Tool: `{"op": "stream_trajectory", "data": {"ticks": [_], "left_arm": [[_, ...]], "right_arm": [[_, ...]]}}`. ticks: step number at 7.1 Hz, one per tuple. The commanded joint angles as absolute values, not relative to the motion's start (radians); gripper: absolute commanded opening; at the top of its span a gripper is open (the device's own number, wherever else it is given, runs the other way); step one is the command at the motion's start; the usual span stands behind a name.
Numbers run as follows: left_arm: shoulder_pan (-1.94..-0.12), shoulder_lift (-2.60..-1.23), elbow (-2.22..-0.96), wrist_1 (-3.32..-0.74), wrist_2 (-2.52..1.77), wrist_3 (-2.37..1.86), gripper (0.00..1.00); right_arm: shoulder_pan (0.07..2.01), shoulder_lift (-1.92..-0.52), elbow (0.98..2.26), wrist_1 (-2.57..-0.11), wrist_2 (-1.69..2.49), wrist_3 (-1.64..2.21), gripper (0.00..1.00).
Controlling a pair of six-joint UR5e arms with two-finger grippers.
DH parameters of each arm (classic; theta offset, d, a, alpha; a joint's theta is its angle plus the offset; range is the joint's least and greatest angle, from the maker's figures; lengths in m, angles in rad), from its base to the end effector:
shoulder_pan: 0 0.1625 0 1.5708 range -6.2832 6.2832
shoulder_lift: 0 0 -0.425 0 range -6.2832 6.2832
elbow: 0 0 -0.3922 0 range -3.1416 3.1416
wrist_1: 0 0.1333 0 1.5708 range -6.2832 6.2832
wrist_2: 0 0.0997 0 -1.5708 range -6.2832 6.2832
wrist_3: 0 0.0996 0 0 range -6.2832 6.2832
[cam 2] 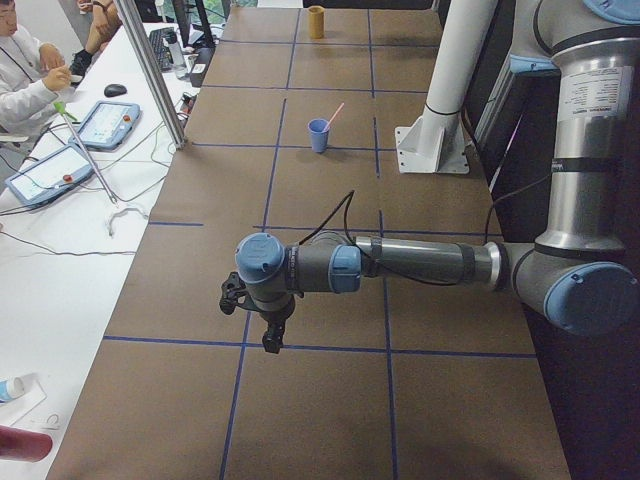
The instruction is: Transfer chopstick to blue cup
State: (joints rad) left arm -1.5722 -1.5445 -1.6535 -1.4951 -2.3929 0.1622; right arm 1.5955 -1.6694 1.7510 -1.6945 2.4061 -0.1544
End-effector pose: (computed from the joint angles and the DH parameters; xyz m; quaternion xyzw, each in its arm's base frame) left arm -0.0610 -0.4787 0.6349 0.0238 0.3989 0.0698 0.9140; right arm 0.0704 -0.4443 0.6244 0.0171 -0.4056 -0.0507 0.9125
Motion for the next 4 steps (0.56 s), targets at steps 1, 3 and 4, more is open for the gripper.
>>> {"op": "stream_trajectory", "data": {"ticks": [1, 3, 4], "left_arm": [[-1.572, -1.545, -1.667, -1.496, -2.388, 0.163, 1.00], [-1.572, -1.543, -1.672, -1.496, -2.387, 0.164, 1.00], [-1.572, -1.543, -1.672, -1.496, -2.387, 0.164, 1.00]], "right_arm": [[1.595, -1.669, 1.755, -1.694, 2.405, -0.112, 1.00], [1.595, -1.666, 1.755, -1.694, 2.405, -0.110, 1.00], [1.595, -1.664, 1.750, -1.694, 2.405, -0.112, 1.00]]}}
